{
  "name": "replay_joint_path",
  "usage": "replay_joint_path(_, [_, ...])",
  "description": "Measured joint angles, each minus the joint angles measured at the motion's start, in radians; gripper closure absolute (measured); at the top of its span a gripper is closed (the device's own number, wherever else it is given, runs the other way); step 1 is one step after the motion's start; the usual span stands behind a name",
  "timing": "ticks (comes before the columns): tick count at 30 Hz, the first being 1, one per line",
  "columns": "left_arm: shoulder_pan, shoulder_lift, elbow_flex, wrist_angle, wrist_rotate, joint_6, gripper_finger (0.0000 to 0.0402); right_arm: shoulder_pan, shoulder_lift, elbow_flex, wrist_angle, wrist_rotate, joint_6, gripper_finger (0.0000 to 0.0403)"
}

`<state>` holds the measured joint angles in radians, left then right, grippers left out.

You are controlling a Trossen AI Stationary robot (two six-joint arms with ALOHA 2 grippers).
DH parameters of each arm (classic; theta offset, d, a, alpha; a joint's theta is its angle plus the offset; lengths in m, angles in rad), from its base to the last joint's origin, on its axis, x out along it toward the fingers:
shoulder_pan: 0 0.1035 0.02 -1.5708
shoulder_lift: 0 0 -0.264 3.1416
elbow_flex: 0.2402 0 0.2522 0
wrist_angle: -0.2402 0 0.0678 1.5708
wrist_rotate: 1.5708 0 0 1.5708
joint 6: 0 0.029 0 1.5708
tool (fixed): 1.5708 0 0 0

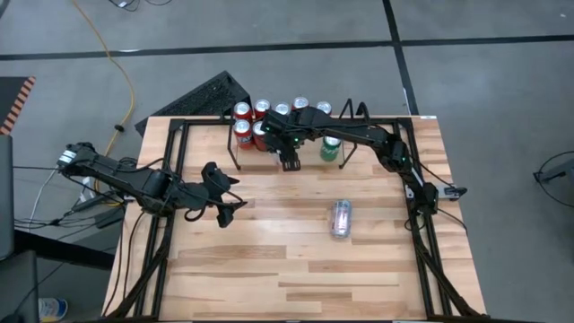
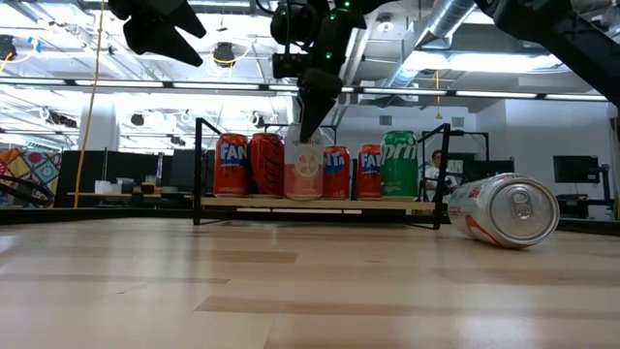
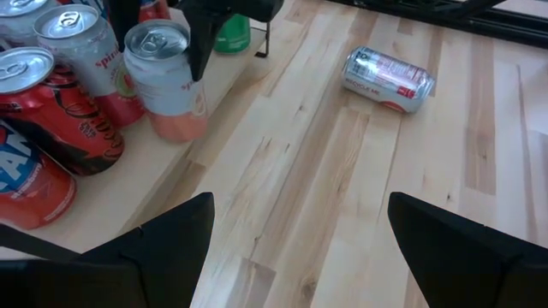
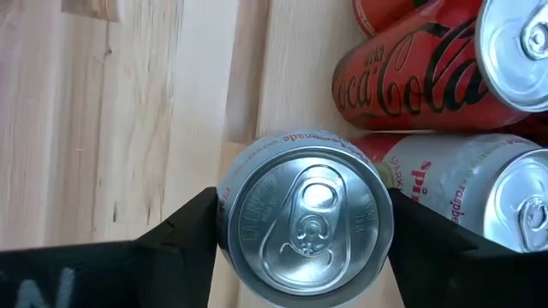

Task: Place canned beverage on shelf
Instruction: Adjust the orange white soda can on the shelf

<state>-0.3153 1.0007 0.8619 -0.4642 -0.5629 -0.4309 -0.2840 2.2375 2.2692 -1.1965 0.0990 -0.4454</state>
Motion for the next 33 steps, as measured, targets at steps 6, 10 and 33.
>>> replay_joint_path(6, [0.000,0.000,0.000,-0.001,0.001,-0.001,0.0068,0.000,0.000,0.000,-0.007,-0.003,0.008,0.0107])
replay_joint_path(10, [0.000,0.000,0.000,-0.001,0.001,0.000,0.0068,0.000,0.000,0.001,-0.026,-0.003,0.030,0.0086])
replay_joint_path(33, [0.000,0.000,0.000,-0.001,0.002,-0.004,0.0068,0.002,0.000,0.001,-0.012,0.192,0.106,0.0037])
